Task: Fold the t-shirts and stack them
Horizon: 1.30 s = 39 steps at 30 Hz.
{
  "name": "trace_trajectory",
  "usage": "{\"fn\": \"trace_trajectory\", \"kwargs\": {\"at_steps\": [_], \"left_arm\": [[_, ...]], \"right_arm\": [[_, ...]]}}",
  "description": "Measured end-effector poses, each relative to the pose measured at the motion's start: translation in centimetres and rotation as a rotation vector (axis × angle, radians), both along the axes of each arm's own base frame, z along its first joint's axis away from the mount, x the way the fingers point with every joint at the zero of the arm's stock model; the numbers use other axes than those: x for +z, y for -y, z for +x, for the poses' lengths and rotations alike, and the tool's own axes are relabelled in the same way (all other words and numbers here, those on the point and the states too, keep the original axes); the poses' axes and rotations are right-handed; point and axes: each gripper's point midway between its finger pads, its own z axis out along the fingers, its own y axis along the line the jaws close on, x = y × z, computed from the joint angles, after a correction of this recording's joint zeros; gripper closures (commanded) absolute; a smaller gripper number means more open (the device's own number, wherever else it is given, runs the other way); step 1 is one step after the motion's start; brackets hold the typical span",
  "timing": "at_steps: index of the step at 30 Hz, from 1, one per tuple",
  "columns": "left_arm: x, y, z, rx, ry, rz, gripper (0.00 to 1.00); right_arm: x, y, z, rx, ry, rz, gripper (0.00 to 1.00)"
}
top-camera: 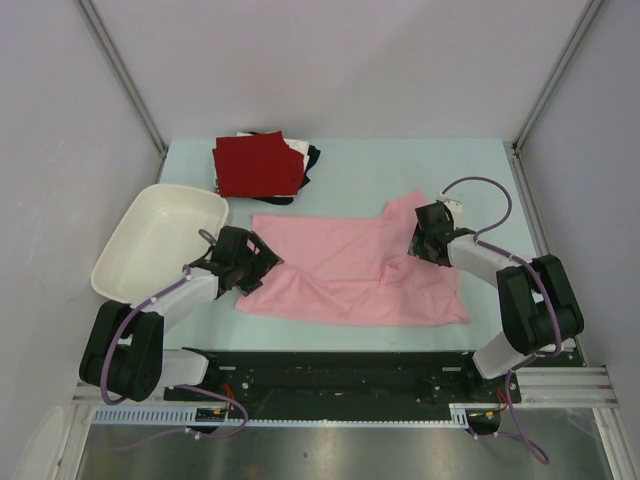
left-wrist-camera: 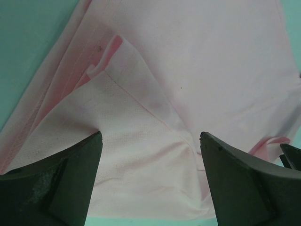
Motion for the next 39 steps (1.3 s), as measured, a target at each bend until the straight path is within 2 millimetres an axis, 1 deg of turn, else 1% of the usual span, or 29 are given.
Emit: {"fn": "trace_trajectory", "kwargs": {"at_steps": [2, 5, 6, 7, 9, 12, 13, 16, 20, 25, 28, 34, 37, 38, 39], "left_arm": [[0.0, 0.0, 0.0, -0.003, 0.001, 0.000, 0.10], [-0.2, 0.1, -0.2, -0.012, -0.002, -0.006, 0.10], [-0.2, 0.2, -0.3, -0.014, -0.004, -0.007, 0.10], [-0.4, 0.1, -0.4, -0.014, -0.006, -0.007, 0.10], [-0.6, 0.1, -0.5, -0.014, -0.010, -0.005, 0.10], [-0.8, 0.0, -0.6, -0.013, -0.010, -0.005, 0.10], [-0.8, 0.0, -0.6, -0.012, -0.008, -0.006, 0.10], [-0.8, 0.0, -0.7, -0.012, -0.003, -0.007, 0.10], [-0.8, -0.1, -0.7, -0.011, 0.004, -0.009, 0.10], [-0.8, -0.1, -0.7, -0.010, 0.015, -0.013, 0.10], [-0.8, -0.1, -0.8, -0.009, 0.029, -0.018, 0.10], [-0.8, -0.1, -0.9, -0.009, 0.050, -0.025, 0.11], [-0.8, -0.1, -0.9, -0.010, 0.051, -0.025, 0.11], [-0.8, -0.1, -0.9, -0.010, 0.051, -0.025, 0.11], [-0.8, -0.1, -0.9, -0.010, 0.051, -0.025, 0.11]], "right_arm": [[-0.1, -0.2, 0.3, 0.002, 0.007, 0.006, 0.43], [-0.5, -0.3, 0.6, 0.005, 0.009, 0.012, 0.46], [-0.6, -0.4, 0.7, 0.005, 0.009, 0.013, 0.49], [-0.8, -0.5, 0.7, 0.006, 0.007, 0.015, 0.55], [-1.1, -0.6, 0.9, 0.008, 0.006, 0.018, 0.59], [-1.4, -0.7, 1.0, 0.010, 0.002, 0.023, 0.76], [-1.6, -0.8, 1.0, 0.011, 0.000, 0.023, 0.87], [-1.6, -0.8, 1.1, 0.013, 0.002, 0.023, 1.00], [-1.5, -0.7, 1.1, 0.008, 0.006, 0.020, 1.00], [-1.3, -0.1, 1.0, -0.009, 0.008, -0.006, 1.00], [-0.2, 0.5, 0.8, -0.027, 0.029, -0.026, 1.00], [3.8, 2.5, 0.7, -0.090, 0.122, -0.069, 1.00], [4.3, 3.2, 0.6, -0.114, 0.135, -0.089, 1.00], [4.2, 3.4, 0.5, -0.122, 0.131, -0.096, 0.98], [4.1, 3.6, 0.4, -0.127, 0.125, -0.099, 0.90]]}}
